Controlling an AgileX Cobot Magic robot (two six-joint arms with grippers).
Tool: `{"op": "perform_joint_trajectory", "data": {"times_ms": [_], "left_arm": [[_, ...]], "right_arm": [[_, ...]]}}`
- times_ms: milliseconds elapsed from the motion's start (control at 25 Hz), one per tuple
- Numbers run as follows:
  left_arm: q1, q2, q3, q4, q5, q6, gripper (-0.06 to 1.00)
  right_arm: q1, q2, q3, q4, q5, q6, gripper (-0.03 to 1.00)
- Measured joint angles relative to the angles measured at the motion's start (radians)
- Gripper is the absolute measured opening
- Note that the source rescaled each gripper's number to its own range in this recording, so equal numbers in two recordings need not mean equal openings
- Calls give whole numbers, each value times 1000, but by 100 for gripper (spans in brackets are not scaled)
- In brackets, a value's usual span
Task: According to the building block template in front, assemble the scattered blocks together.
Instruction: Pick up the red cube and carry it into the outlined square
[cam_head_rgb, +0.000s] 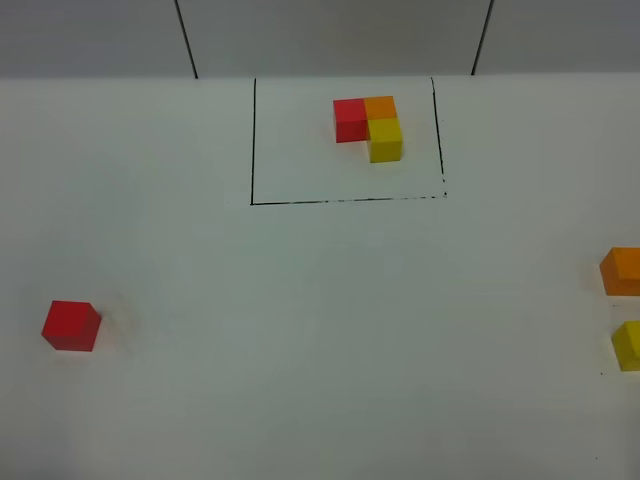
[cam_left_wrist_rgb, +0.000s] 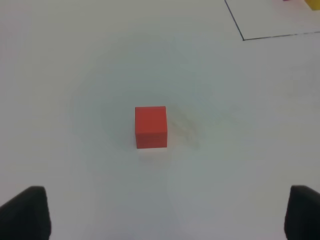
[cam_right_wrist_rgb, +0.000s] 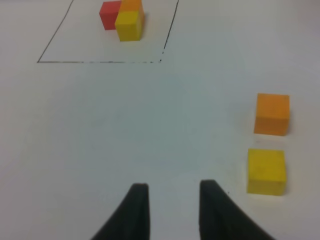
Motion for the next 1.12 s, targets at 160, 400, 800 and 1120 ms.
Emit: {"op": "perform_joint_trajectory", "data": {"times_ms": [160,400,800,1120], "left_arm": [[0,0,0,0,0,0,100],[0,0,0,0,0,0,99],[0,0,0,0,0,0,98],[0,0,0,0,0,0,95]], "right_arm": [[0,0,0,0,0,0,0],[0,0,0,0,0,1,0],[0,0,0,0,0,0,0],[0,0,0,0,0,0,0]]}}
